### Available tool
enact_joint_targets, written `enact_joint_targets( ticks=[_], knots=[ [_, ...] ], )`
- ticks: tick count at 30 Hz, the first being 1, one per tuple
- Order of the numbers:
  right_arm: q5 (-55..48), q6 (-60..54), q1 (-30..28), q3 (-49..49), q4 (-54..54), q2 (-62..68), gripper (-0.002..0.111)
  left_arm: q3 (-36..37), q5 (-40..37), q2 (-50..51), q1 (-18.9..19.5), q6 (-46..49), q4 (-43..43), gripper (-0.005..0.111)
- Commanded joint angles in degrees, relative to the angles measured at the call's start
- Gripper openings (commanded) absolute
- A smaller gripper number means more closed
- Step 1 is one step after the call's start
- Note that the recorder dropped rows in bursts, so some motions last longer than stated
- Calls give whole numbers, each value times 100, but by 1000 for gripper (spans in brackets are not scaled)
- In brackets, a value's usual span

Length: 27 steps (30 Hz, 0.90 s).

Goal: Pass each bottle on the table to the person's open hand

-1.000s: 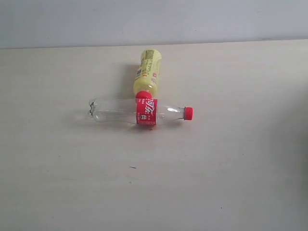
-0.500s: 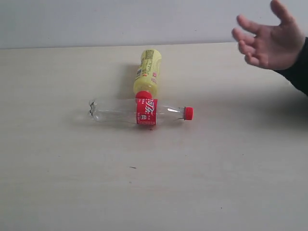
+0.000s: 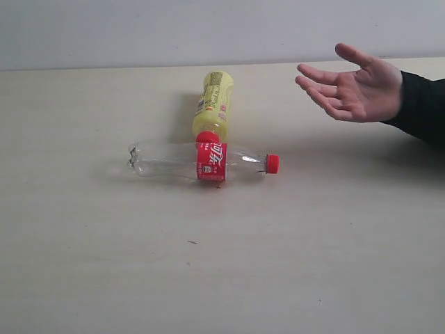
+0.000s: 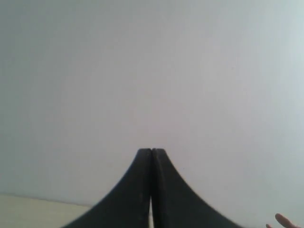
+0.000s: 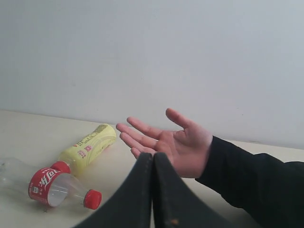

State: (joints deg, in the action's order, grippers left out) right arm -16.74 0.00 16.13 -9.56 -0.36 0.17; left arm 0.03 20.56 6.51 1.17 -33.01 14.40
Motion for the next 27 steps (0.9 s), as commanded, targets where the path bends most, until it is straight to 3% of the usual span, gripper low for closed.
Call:
enact_joint_targets(
  ticks=[1, 7, 11, 20, 27],
  knots=[
    [61, 0, -13, 37, -3, -17, 0, -3, 653, 865, -26, -14, -28, 0],
    [57, 0, -13, 37, -3, -17, 0, -686, 1017, 2382, -26, -14, -28, 0],
    [57, 0, -13, 37, -3, -17, 0, -1485, 722, 3295, -26, -45, -4, 0],
    [57, 0, -13, 37, -3, -17, 0, -4005, -2350, 5048, -26, 1556, 292, 0],
    [57, 0, -13, 37, -3, -17, 0, -6016, -5498, 6226, -26, 3405, 547, 0]
  ],
)
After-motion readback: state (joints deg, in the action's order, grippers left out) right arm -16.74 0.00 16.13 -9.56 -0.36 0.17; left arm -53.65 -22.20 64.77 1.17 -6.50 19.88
